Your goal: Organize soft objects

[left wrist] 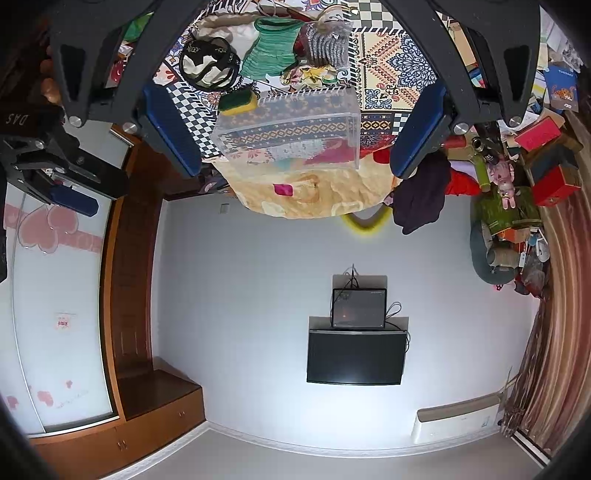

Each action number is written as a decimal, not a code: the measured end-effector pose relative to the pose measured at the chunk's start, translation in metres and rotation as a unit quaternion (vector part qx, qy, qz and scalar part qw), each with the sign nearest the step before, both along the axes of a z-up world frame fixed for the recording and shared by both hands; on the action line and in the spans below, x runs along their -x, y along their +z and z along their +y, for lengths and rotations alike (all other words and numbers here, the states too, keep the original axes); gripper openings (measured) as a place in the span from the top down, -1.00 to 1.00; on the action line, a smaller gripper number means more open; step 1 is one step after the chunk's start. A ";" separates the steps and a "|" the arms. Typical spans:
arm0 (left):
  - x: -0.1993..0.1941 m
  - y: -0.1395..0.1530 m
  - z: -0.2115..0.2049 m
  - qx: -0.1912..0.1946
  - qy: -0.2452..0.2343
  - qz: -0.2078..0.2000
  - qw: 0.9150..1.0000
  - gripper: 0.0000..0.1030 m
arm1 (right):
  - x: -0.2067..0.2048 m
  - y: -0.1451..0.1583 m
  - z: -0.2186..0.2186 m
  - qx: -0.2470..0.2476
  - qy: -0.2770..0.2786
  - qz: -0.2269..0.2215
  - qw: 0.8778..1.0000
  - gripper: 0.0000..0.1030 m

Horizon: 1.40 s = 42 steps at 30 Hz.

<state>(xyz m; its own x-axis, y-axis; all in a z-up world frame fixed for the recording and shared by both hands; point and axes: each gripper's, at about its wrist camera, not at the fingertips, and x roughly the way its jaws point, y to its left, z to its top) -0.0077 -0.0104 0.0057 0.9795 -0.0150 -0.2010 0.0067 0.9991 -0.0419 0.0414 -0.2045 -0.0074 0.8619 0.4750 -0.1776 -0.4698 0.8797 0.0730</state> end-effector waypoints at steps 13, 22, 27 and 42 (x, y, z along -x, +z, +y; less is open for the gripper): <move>0.000 0.000 0.001 0.002 0.001 -0.002 1.000 -1.00 | 0.002 0.002 -0.001 -0.003 0.001 -0.002 1.000 -1.00; 0.001 -0.001 0.000 0.002 0.000 -0.002 1.000 -1.00 | 0.002 0.002 0.000 -0.003 0.002 -0.003 1.000 -1.00; 0.001 -0.001 0.000 0.002 0.000 -0.003 1.000 -1.00 | 0.003 0.002 -0.001 -0.002 0.001 -0.005 1.000 -1.00; 0.000 -0.001 0.000 0.003 0.000 -0.002 1.000 -1.00 | 0.004 0.002 -0.001 -0.003 0.002 -0.004 1.000 -1.00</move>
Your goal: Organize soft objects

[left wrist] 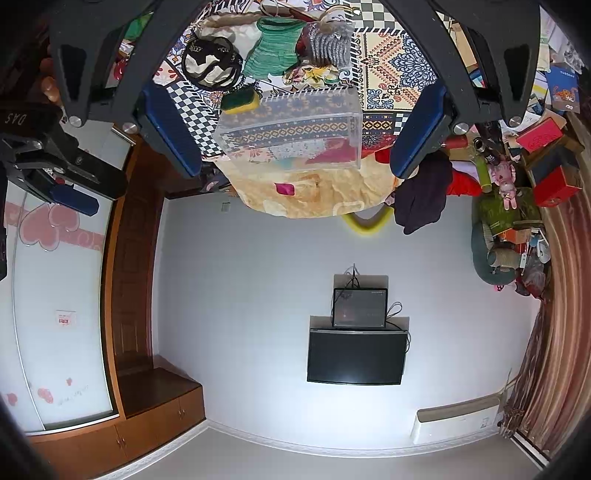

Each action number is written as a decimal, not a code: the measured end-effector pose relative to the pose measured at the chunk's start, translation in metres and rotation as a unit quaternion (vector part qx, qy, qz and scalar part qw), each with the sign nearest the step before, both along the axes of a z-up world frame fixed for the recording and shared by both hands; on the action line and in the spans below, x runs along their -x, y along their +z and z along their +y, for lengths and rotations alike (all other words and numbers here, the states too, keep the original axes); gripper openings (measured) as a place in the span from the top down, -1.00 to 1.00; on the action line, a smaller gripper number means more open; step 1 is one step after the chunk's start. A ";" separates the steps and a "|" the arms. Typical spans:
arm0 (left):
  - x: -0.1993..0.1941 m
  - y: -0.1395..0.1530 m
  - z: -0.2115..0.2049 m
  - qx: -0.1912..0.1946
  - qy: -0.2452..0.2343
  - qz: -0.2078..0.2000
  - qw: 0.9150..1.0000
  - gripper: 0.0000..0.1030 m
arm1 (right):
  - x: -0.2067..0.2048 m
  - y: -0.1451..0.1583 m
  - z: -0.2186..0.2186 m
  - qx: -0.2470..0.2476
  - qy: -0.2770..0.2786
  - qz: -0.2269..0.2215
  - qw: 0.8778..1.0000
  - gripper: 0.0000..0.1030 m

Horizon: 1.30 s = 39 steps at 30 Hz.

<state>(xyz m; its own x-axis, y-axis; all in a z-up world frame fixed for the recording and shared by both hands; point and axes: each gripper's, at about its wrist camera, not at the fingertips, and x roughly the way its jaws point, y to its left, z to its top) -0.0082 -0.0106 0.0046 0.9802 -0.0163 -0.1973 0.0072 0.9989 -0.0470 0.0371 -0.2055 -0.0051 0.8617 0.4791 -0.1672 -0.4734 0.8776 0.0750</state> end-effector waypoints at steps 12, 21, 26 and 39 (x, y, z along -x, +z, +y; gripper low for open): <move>-0.022 -0.021 0.001 0.004 -0.007 0.047 0.999 -1.00 | -0.019 -0.018 -0.001 0.011 -0.010 0.029 0.999 -1.00; -0.059 -0.079 0.016 0.029 -0.017 0.155 0.987 -1.00 | -0.052 -0.065 -0.007 0.047 -0.024 0.107 0.993 -1.00; -0.077 -0.116 0.028 0.030 -0.001 0.204 0.978 -1.00 | -0.072 -0.097 -0.012 0.064 -0.023 0.166 0.984 -1.00; -0.132 -0.159 0.051 0.071 -0.012 0.257 0.964 -0.72 | -0.106 -0.158 -0.023 0.086 -0.022 0.271 0.958 -0.74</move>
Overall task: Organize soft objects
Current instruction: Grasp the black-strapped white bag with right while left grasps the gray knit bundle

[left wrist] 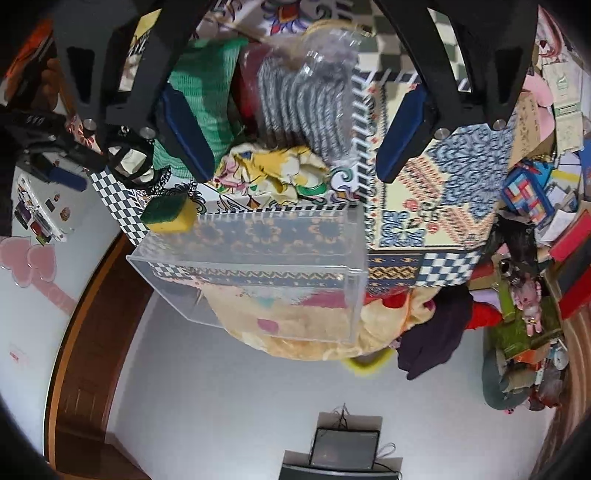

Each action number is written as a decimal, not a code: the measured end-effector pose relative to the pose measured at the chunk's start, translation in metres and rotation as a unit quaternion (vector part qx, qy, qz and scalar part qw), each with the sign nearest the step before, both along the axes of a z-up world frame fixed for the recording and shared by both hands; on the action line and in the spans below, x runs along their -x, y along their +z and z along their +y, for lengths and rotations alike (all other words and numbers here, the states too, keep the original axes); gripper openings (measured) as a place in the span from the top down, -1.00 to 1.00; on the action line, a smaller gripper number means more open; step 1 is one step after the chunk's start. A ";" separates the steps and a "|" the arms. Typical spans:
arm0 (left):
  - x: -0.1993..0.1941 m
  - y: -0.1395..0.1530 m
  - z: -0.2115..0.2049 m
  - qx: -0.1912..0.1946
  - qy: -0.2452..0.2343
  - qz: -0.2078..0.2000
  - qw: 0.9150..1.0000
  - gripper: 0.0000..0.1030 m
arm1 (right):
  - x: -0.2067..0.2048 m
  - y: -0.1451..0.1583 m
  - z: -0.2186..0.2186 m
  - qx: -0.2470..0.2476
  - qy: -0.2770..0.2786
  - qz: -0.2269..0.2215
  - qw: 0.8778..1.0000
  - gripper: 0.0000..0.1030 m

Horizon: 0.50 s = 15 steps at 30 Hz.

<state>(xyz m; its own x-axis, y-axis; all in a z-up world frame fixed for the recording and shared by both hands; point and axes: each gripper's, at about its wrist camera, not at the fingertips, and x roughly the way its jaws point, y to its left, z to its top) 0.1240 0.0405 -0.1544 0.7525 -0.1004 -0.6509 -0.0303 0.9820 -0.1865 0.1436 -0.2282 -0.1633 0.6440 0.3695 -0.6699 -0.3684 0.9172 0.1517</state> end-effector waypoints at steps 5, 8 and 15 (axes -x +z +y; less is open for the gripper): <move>-0.015 -0.015 -0.005 0.008 -0.015 0.020 1.000 -0.51 | -0.006 -0.015 0.006 0.003 0.018 0.026 0.999 -0.29; -0.020 -0.021 -0.007 0.015 -0.023 0.030 0.999 -0.26 | -0.008 -0.019 0.007 -0.004 0.027 0.034 0.999 -0.03; -0.021 -0.022 -0.004 0.015 -0.022 0.029 0.999 0.38 | -0.003 -0.018 0.016 0.001 0.040 0.021 0.999 0.52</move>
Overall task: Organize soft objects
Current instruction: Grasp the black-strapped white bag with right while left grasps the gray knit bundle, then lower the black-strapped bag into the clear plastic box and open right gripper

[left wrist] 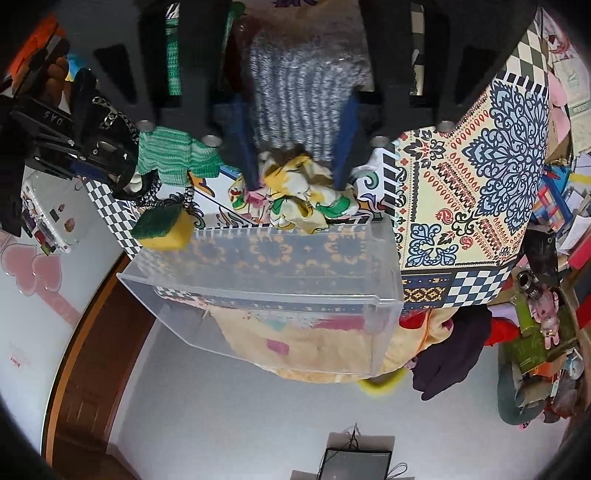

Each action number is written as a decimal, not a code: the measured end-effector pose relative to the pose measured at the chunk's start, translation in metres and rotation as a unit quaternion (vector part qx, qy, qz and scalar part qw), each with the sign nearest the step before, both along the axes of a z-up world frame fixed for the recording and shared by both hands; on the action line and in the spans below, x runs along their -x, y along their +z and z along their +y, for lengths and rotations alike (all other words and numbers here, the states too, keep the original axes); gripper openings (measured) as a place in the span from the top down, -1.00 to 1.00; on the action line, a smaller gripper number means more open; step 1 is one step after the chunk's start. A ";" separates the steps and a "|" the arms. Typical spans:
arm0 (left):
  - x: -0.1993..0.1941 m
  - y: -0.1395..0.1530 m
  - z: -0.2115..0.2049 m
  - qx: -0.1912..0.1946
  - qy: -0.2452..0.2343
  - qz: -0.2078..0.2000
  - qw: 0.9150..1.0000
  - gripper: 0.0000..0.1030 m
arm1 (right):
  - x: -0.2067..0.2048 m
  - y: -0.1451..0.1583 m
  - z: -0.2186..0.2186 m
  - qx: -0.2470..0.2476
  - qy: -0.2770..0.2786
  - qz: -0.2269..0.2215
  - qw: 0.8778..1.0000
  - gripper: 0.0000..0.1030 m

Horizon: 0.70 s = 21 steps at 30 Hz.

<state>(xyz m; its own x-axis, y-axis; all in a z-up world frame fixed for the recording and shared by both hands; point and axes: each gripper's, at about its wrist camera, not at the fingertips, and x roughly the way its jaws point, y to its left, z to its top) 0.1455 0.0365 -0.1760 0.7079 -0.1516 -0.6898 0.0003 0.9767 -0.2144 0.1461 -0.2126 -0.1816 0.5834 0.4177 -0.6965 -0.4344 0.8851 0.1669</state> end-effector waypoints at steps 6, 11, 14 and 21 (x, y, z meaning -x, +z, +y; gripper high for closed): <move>0.008 0.007 0.003 -0.001 0.002 -0.011 1.000 0.75 | 0.006 0.011 0.000 0.000 -0.008 -0.019 1.000 0.64; 0.018 0.024 0.000 -0.015 0.003 -0.039 0.999 0.78 | 0.010 0.032 -0.005 -0.011 -0.015 -0.049 0.999 0.68; 0.022 0.035 0.000 -0.013 0.003 -0.054 0.998 0.79 | 0.013 0.046 -0.005 -0.015 -0.016 -0.071 0.997 0.69; 0.033 0.064 0.001 -0.010 0.010 -0.094 0.996 0.79 | 0.015 0.079 -0.003 -0.038 -0.019 -0.120 0.992 0.70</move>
